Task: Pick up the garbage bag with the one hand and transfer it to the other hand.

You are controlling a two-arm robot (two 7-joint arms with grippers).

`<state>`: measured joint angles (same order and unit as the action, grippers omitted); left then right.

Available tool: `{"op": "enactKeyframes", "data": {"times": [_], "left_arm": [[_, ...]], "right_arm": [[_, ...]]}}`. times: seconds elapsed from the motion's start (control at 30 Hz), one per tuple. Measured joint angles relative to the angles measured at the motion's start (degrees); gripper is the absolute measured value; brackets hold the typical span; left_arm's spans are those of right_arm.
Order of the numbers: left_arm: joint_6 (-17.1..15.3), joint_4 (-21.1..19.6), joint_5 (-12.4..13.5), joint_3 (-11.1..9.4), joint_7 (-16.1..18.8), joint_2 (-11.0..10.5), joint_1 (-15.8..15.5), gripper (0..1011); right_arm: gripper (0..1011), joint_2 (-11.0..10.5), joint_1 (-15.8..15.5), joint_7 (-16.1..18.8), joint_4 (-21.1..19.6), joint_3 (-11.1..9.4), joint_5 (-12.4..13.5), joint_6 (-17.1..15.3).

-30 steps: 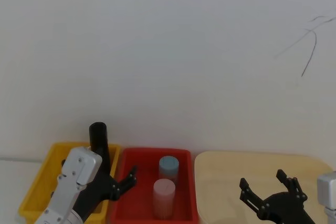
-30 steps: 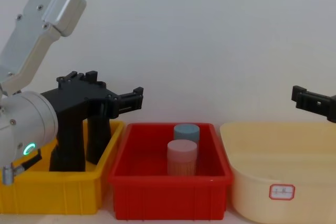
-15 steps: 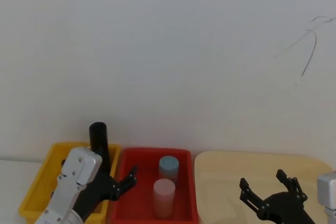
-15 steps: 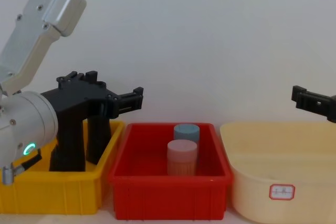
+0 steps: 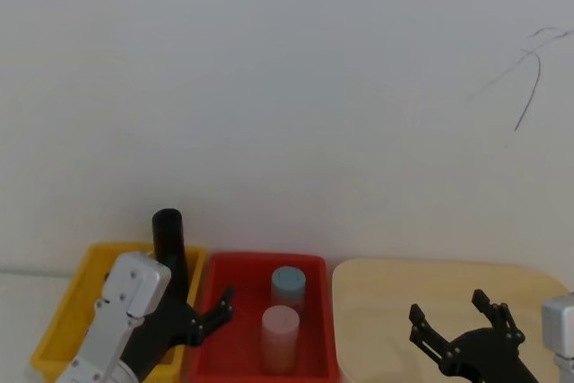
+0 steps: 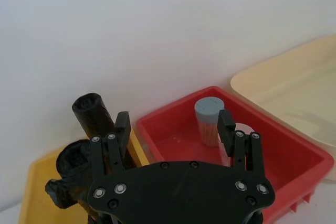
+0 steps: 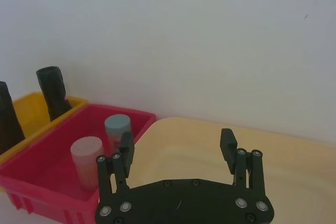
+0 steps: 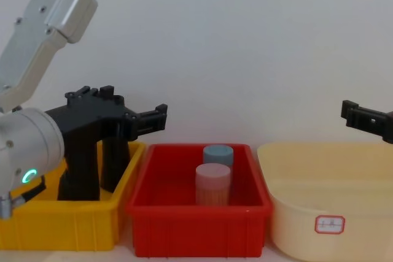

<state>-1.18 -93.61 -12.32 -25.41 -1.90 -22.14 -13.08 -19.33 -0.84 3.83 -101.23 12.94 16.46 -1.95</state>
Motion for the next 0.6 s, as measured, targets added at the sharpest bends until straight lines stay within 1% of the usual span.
{"op": "enactKeyframes", "data": {"times": [0.23,0.4,0.6], "left_arm": [[-1.87,-1.53,-1.98,1.31,-1.66,-1.22,1.35,1002],[-3.78,-2.91,-3.68,2.90,-2.75,-2.67,2.78,1002],[-6.06,-4.13,-4.94,4.56,-3.21,-3.93,3.99,1002]], "right_arm": [[1000,0.00,0.00,0.00,0.00,0.00,0.00,0.00],[1000,0.00,0.00,0.00,0.00,0.00,0.00,0.00],[1000,0.00,0.00,0.00,0.00,0.00,0.00,0.00]]}}
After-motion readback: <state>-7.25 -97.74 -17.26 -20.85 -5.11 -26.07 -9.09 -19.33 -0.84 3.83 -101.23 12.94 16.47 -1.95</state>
